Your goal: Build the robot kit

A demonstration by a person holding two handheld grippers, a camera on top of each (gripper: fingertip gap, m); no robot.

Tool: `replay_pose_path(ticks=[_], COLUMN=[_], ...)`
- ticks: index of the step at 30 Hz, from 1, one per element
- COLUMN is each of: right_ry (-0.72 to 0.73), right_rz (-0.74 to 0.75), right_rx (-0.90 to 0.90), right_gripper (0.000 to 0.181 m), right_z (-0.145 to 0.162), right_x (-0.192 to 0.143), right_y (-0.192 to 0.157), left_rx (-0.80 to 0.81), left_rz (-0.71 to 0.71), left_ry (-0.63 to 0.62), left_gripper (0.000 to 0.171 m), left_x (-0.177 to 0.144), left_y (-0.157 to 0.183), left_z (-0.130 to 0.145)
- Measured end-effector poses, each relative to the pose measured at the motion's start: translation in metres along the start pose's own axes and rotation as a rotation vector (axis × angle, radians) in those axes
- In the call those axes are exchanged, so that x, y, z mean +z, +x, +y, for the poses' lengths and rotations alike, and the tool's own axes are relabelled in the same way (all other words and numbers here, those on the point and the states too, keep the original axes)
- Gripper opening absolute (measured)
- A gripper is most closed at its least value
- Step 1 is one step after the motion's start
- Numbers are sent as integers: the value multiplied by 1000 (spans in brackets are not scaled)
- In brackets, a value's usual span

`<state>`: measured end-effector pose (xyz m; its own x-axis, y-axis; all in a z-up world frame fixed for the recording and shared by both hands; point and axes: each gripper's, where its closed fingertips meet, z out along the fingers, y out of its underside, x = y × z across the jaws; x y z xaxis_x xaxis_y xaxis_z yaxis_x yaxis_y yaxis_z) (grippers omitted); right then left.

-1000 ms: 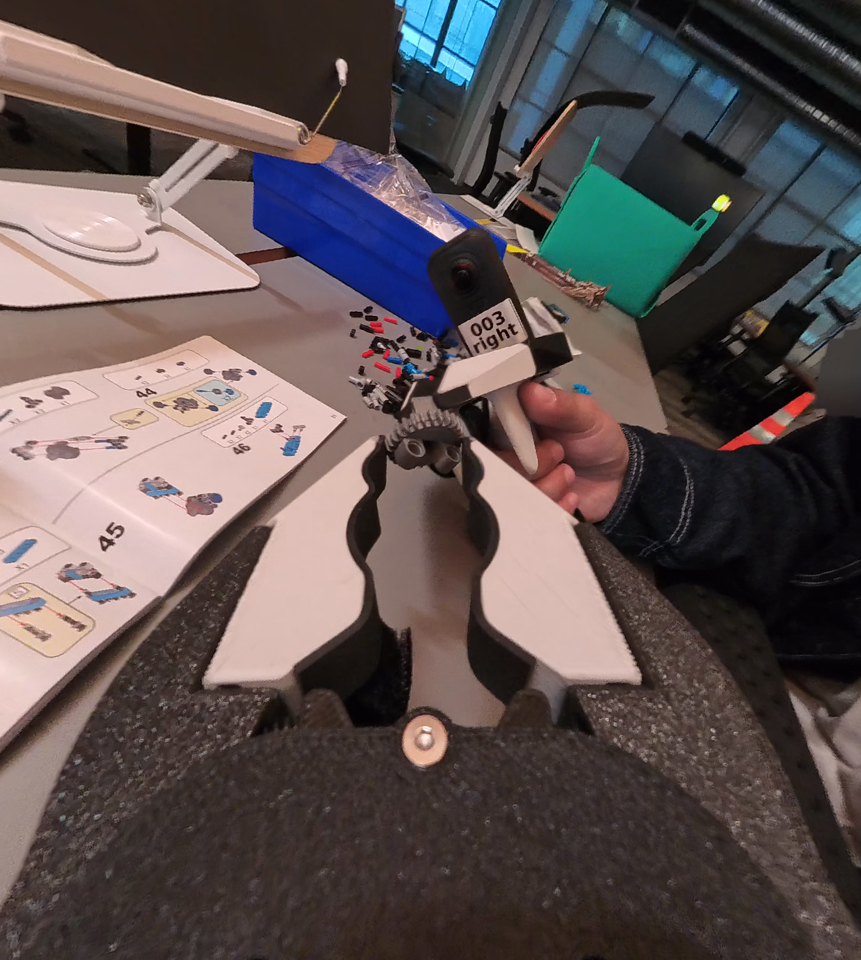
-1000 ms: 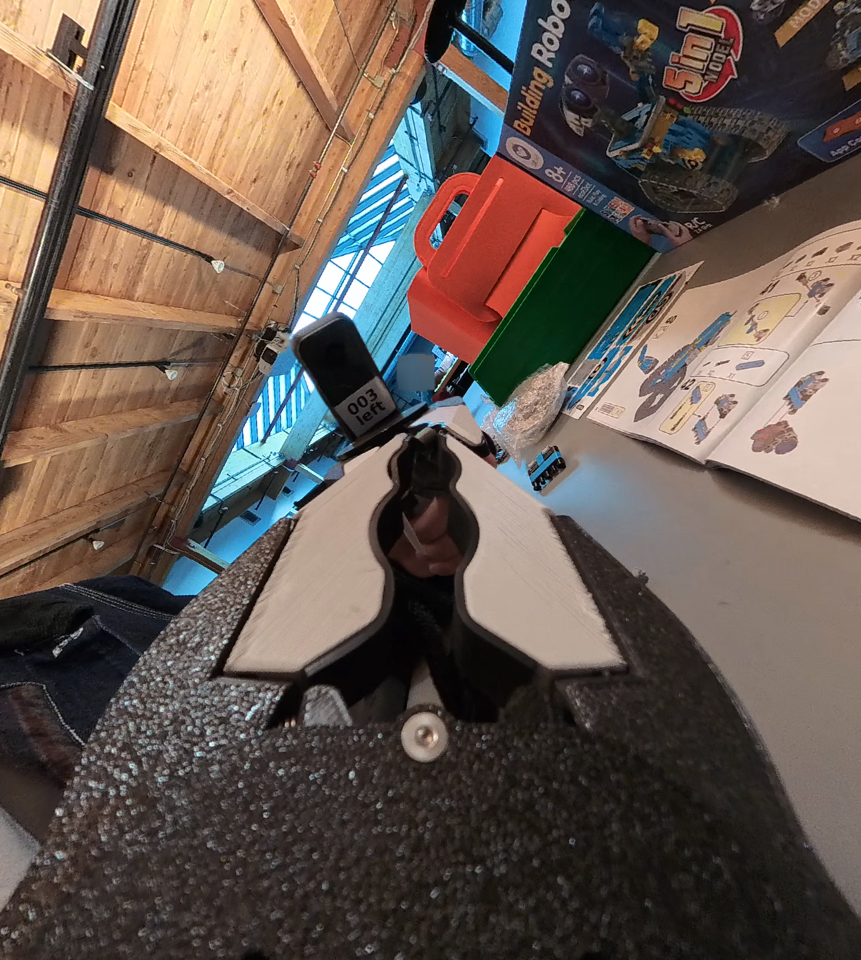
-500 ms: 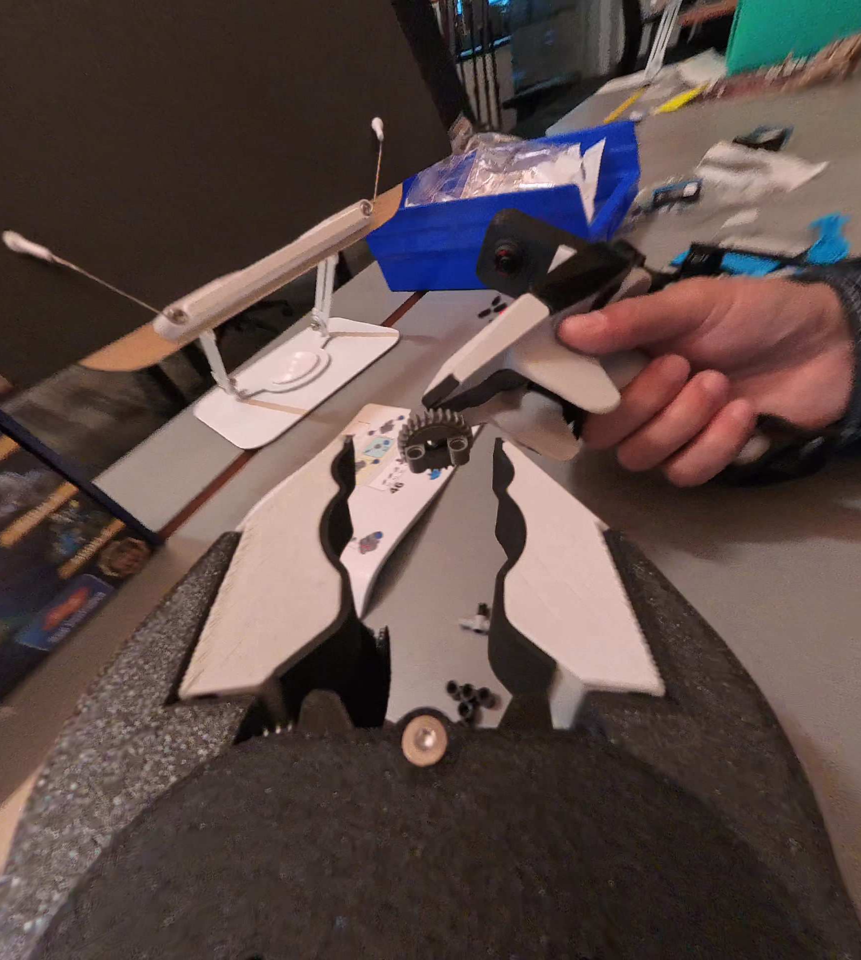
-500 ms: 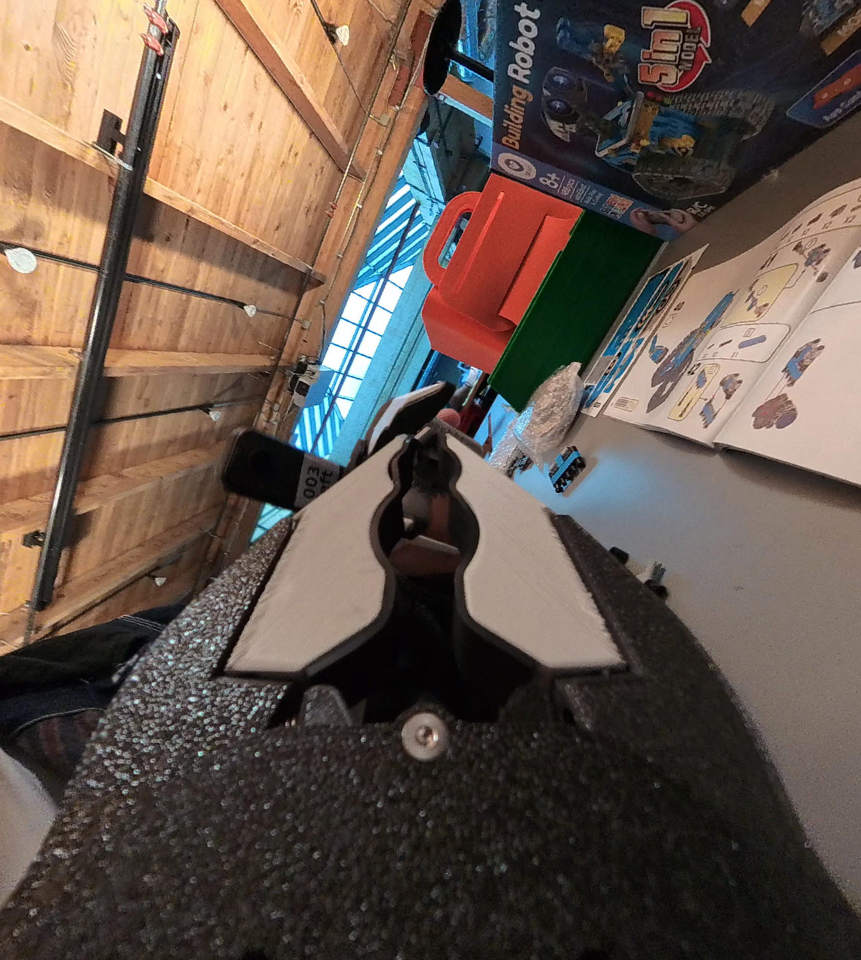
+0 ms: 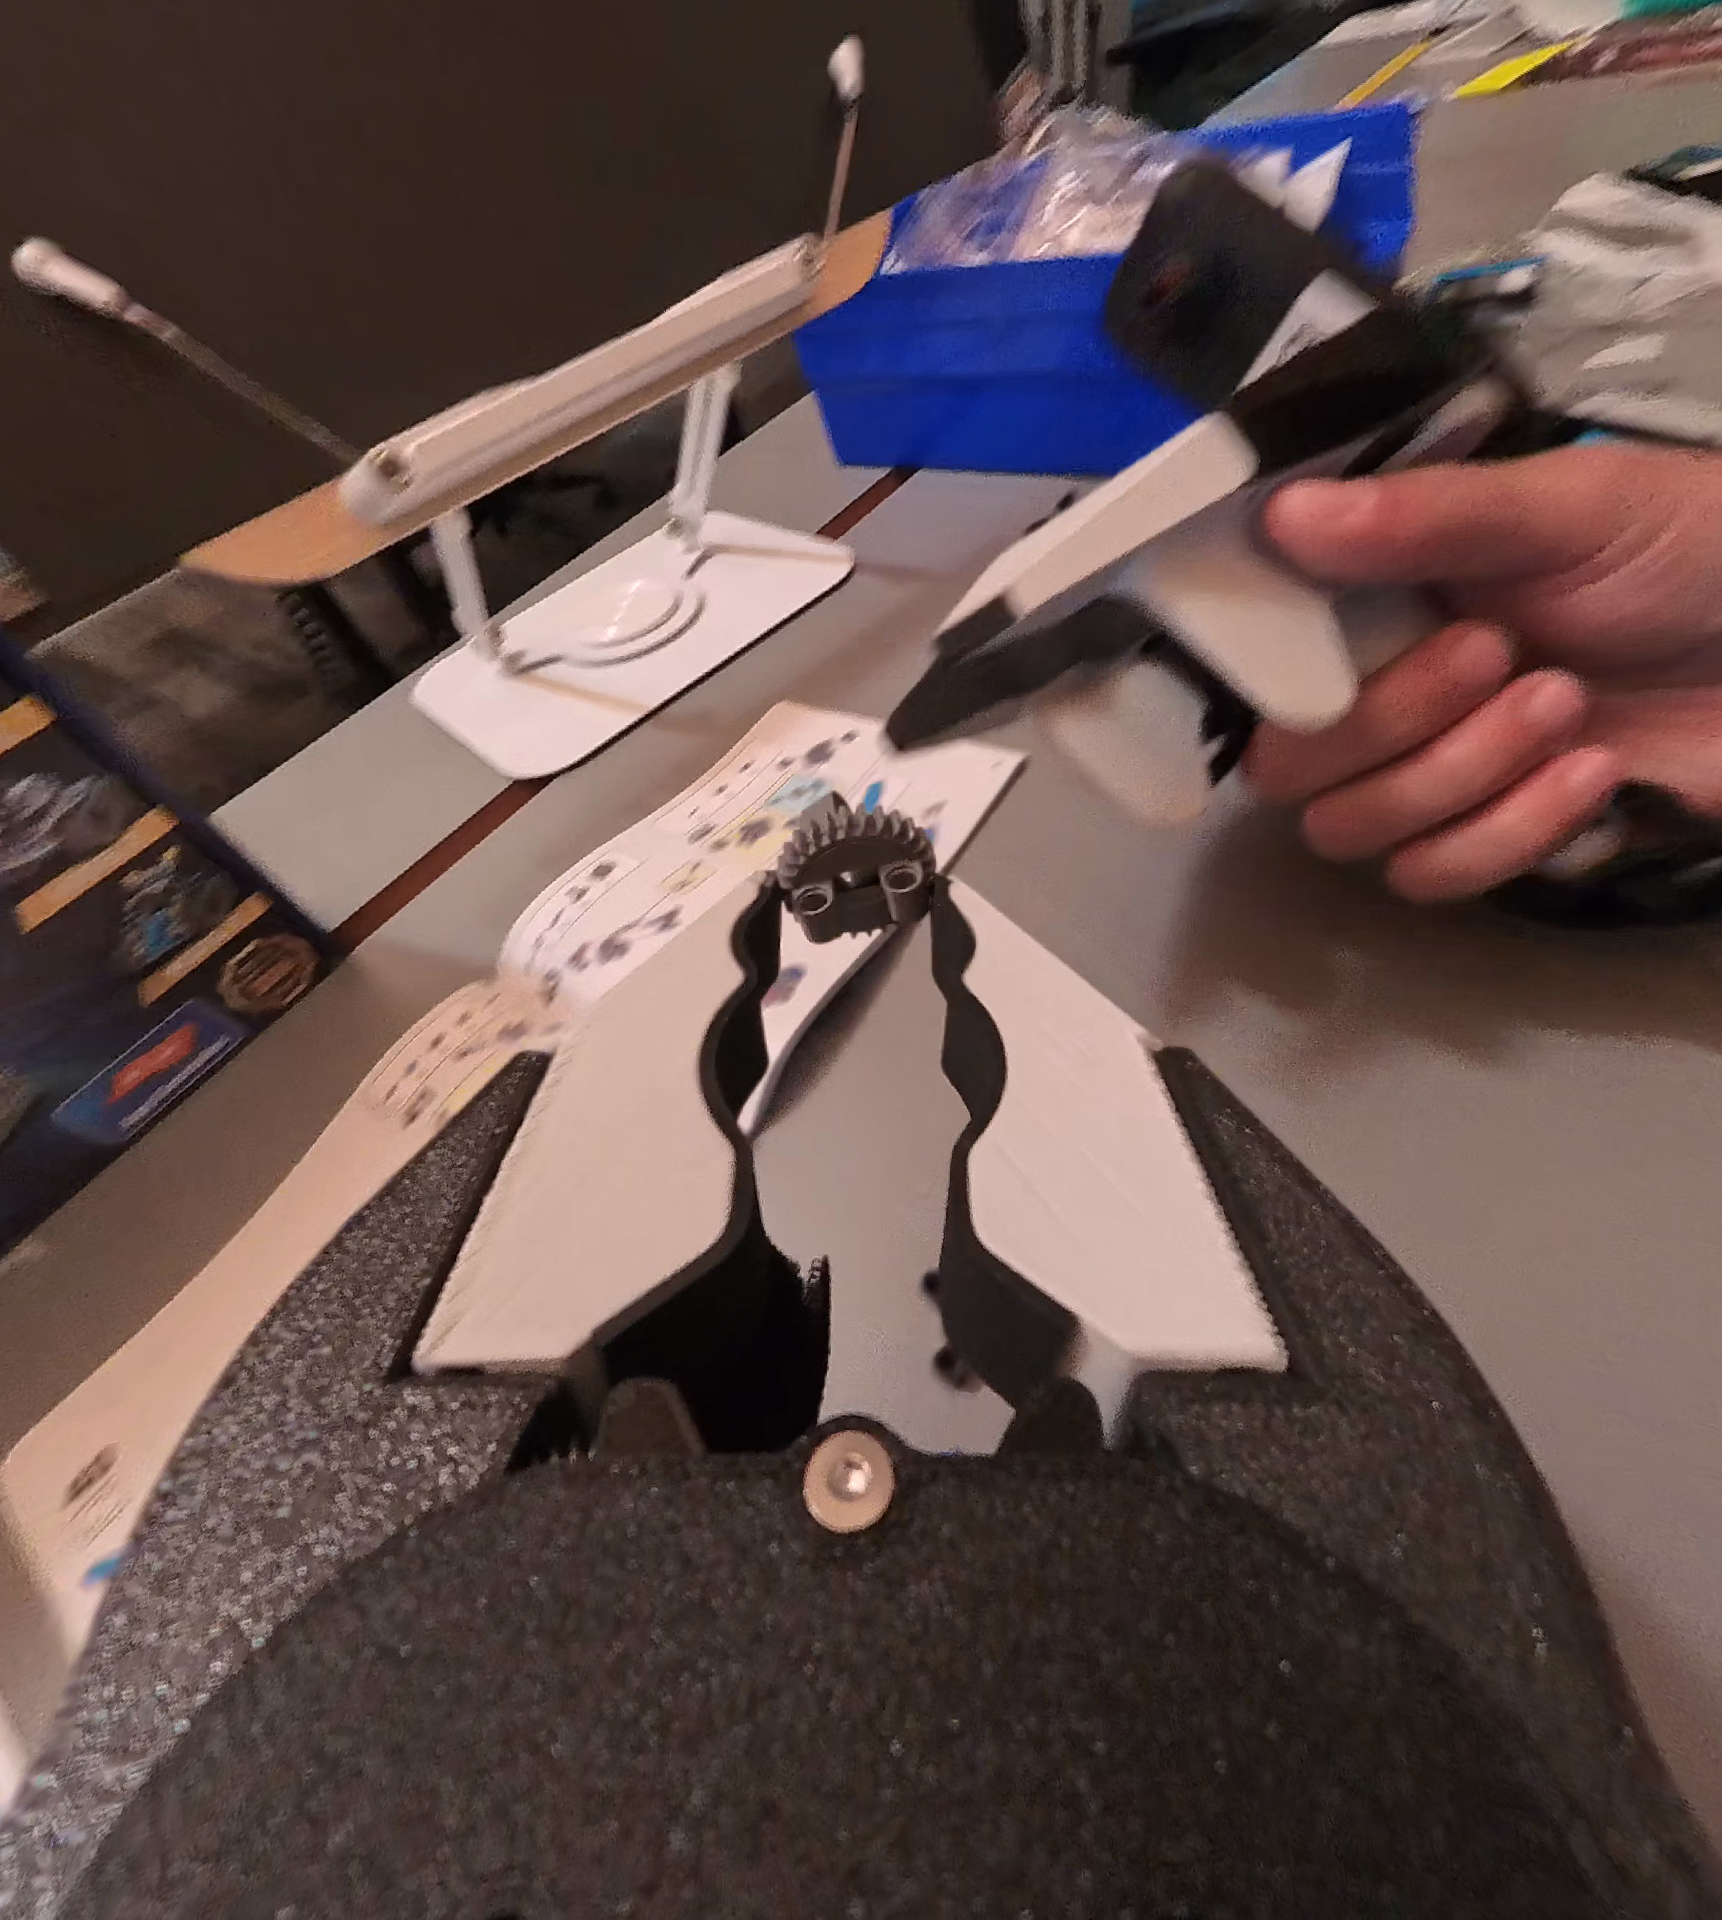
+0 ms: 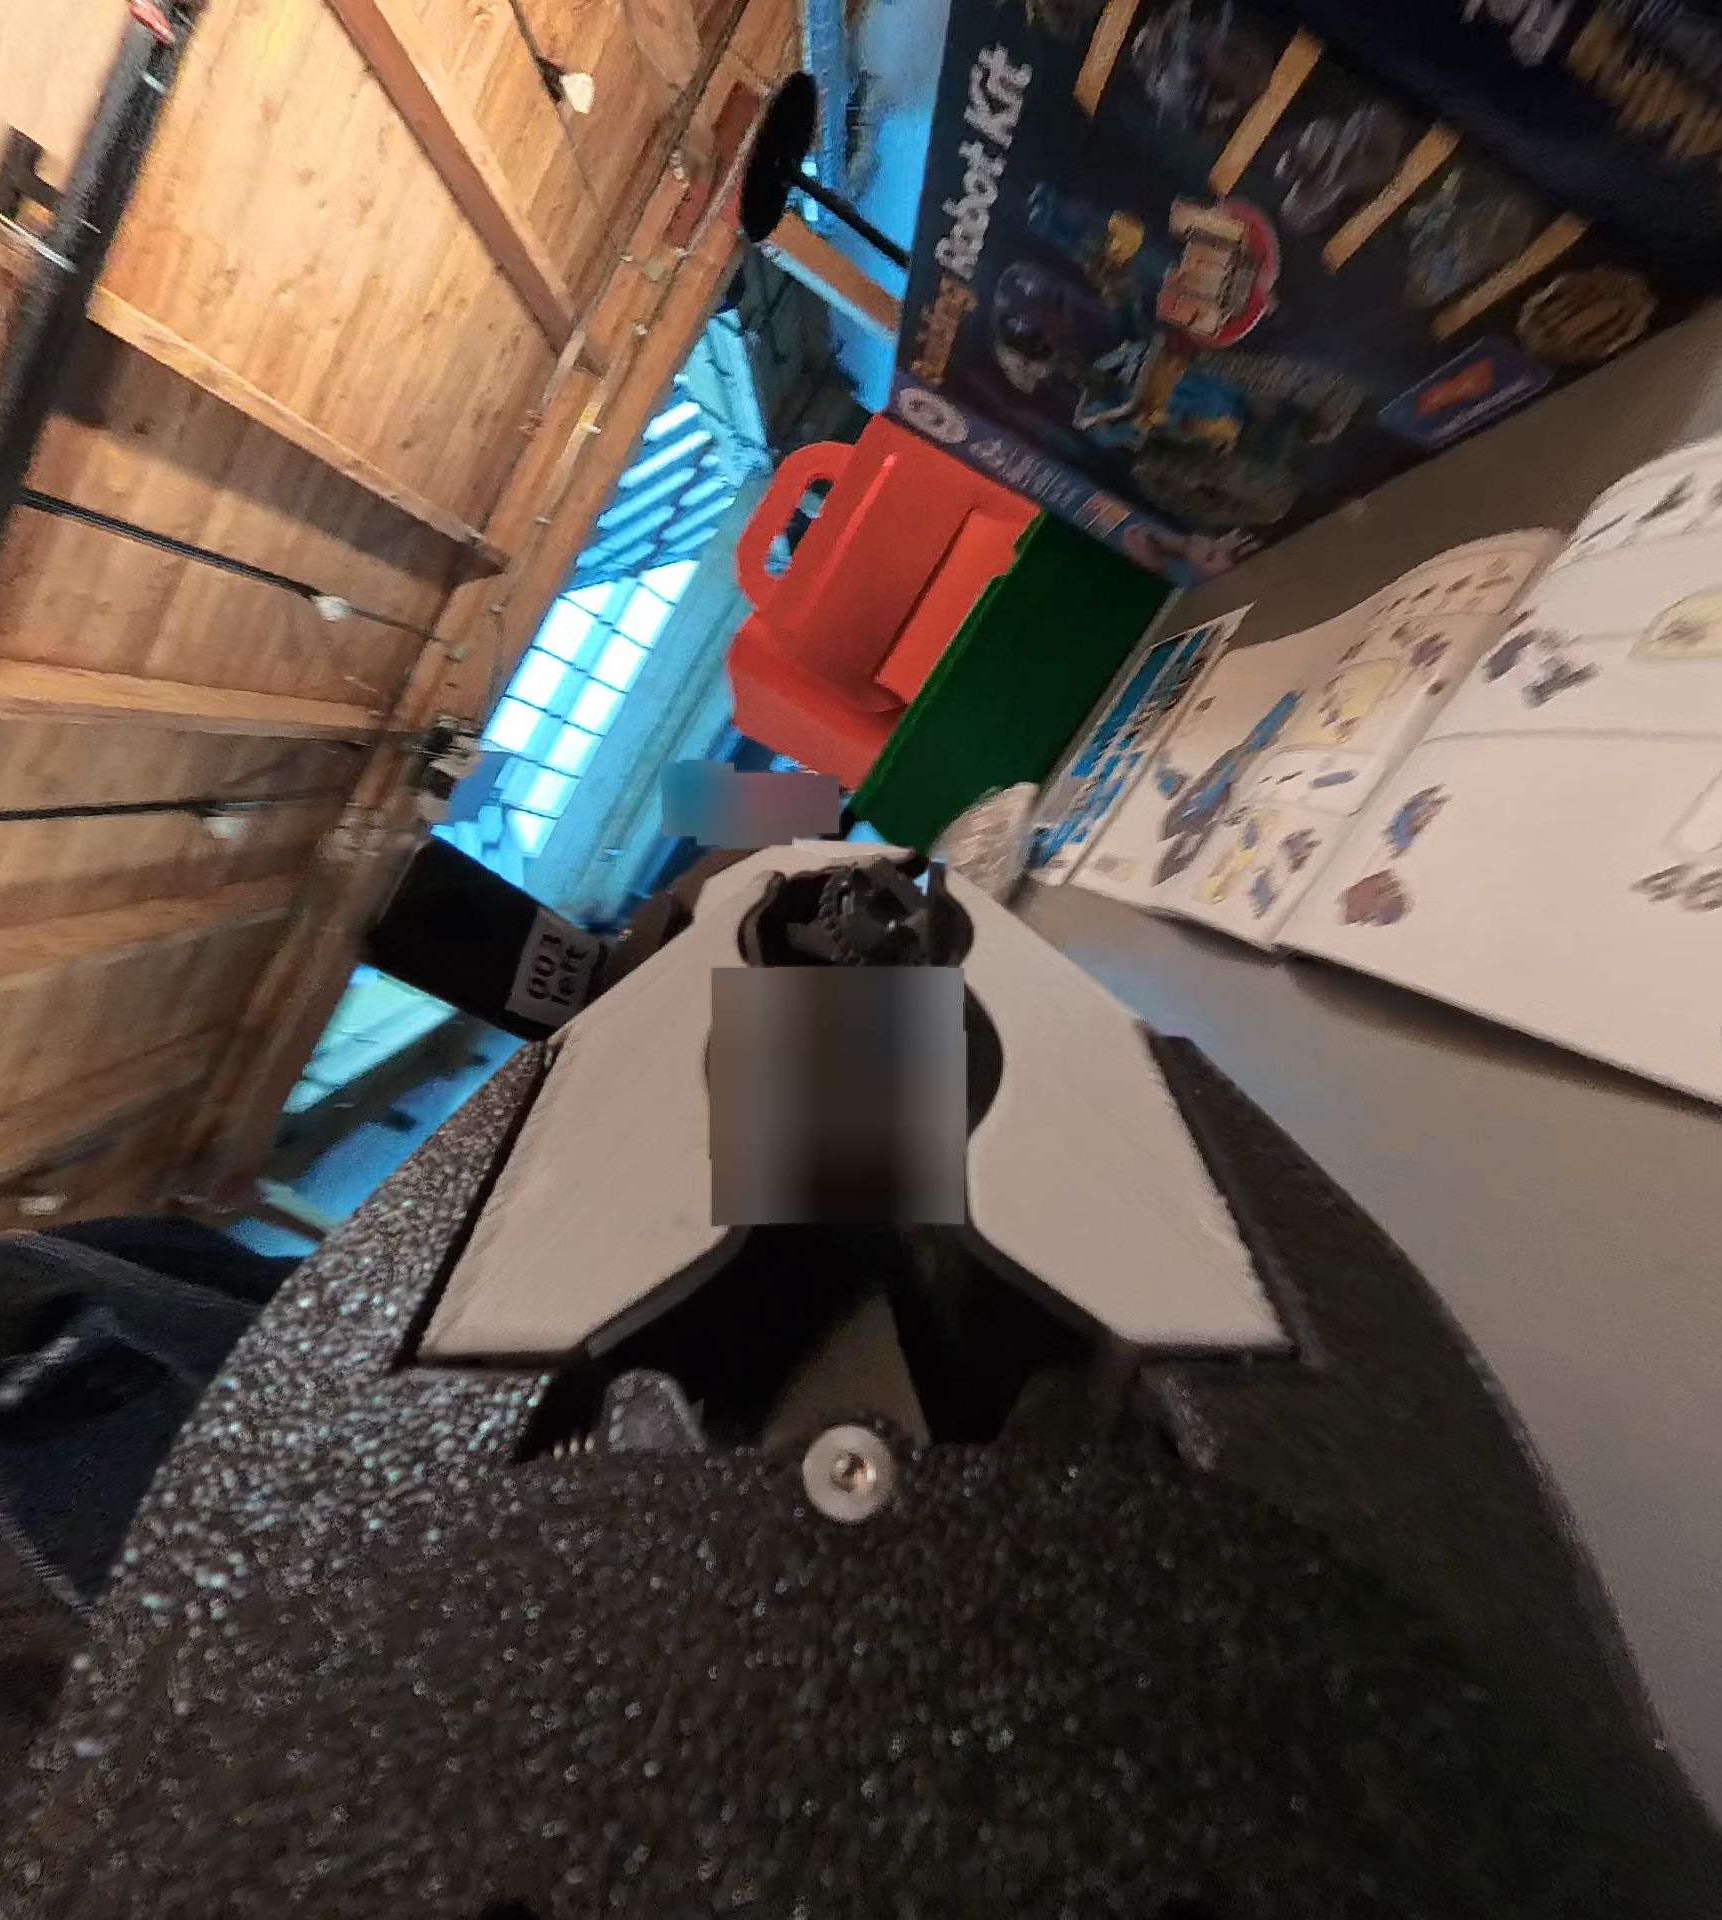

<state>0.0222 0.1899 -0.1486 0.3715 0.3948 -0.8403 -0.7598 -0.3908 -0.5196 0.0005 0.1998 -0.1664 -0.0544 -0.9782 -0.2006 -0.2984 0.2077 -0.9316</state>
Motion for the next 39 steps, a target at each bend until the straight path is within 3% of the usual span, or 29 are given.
replay_pose_path(ticks=[7, 13, 22, 31, 39], right_ry=[-112, -264, -349, -357, -486], right_rz=[426, 587, 573, 554, 465], right_rx=[-489, -598, -573, -573, -662], right_gripper=[29, 30, 28, 28, 24], right_z=[-8, 10, 25, 28, 56], right_x=[-18, -22, -19, -18, -7], right_y=[36, 69, 83, 80, 68], left_rx=[-231, -338, -455, -458, -463], left_rz=[-183, -170, -159, -180, -216], left_ry=[-115, -114, -179, -158, -174], left_gripper=[29, 29, 28, 29, 29], left_x=[-44, -50, -48, -51, -56], left_y=[-74, -83, -90, -95, -103], left_z=[47, 57, 84, 82, 89])
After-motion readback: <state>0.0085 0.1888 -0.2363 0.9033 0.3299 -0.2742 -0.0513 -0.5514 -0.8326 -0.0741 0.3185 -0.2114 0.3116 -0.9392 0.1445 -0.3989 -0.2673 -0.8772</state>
